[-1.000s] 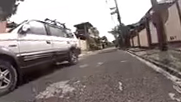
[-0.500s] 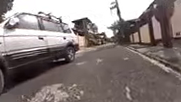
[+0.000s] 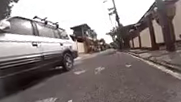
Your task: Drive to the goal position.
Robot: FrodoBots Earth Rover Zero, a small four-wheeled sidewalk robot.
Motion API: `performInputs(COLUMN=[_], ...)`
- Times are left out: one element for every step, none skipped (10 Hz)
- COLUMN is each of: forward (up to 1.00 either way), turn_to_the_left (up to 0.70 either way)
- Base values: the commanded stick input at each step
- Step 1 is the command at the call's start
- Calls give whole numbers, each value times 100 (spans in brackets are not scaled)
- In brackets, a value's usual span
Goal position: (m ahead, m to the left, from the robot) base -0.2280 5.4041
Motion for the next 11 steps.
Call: performInputs(forward=[70, 70, 70, 70, 70, 70, 70, 70, 70, 70, 70], turn_to_the_left=[0, -19, -35, -35, -35, -19, 0, 0, 0, 0, 0])
